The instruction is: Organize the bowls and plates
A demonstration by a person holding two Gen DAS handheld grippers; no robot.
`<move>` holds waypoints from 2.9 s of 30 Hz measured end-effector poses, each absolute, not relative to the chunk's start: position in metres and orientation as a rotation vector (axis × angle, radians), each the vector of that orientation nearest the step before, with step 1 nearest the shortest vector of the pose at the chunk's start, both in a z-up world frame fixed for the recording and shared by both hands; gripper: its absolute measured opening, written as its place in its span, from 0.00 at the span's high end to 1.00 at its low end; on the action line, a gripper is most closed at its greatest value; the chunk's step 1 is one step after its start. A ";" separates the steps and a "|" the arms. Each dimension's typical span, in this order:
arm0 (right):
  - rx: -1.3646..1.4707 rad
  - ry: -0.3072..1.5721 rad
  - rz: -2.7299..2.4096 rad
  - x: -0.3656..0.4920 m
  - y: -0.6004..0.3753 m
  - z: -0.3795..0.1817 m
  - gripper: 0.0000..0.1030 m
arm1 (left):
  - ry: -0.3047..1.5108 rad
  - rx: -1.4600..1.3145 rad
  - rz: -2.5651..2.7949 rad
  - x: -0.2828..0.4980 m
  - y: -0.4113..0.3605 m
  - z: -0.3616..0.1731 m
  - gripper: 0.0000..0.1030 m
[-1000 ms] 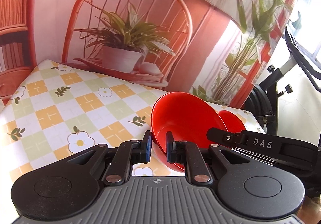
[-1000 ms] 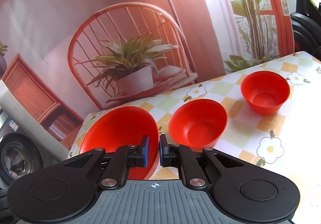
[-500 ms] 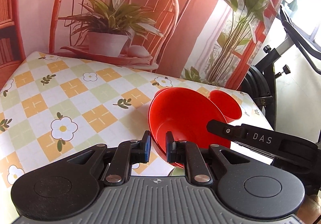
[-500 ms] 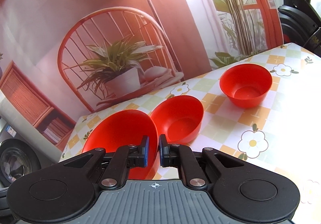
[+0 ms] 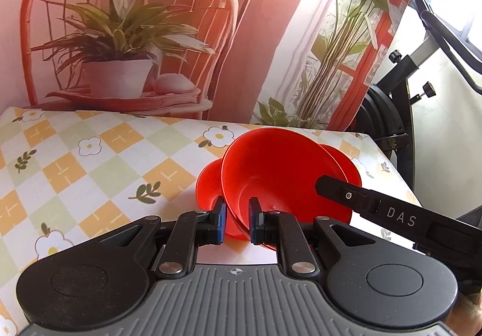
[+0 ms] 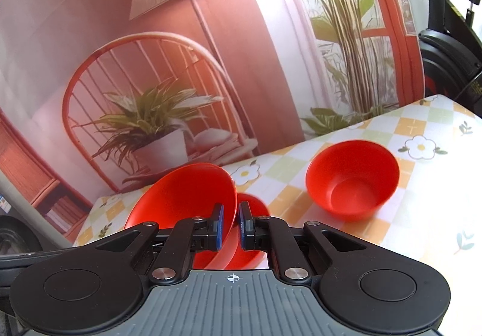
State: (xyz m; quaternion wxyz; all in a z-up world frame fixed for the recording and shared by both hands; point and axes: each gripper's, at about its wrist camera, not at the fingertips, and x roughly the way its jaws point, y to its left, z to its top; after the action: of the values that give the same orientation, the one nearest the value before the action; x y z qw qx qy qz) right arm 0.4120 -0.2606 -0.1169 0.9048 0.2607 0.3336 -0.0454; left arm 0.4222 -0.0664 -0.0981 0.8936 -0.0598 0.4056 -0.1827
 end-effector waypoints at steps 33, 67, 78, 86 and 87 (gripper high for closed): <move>0.534 0.797 -0.072 0.453 -0.267 -0.171 0.90 | 0.919 0.032 -0.318 0.467 -0.093 -0.141 0.85; 0.544 0.653 -0.310 0.387 -0.376 -0.162 0.88 | 0.883 0.027 -0.448 0.486 -0.181 -0.112 0.64; 0.603 0.682 -0.334 0.393 -0.396 -0.191 0.83 | 0.971 0.063 -0.457 0.515 -0.222 -0.144 0.64; 0.639 0.690 -0.311 0.401 -0.395 -0.201 0.86 | 1.025 0.045 -0.474 0.525 -0.233 -0.162 0.64; 0.640 0.689 -0.306 0.401 -0.395 -0.201 0.88 | 1.032 0.041 -0.472 0.525 -0.234 -0.165 0.64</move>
State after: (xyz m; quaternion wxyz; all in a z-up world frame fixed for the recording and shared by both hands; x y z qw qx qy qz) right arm 0.4013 -0.3945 -0.2014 0.8802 0.3069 0.3308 -0.1470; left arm 0.5249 -0.2337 -0.1647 0.8431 0.0193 0.4889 -0.2233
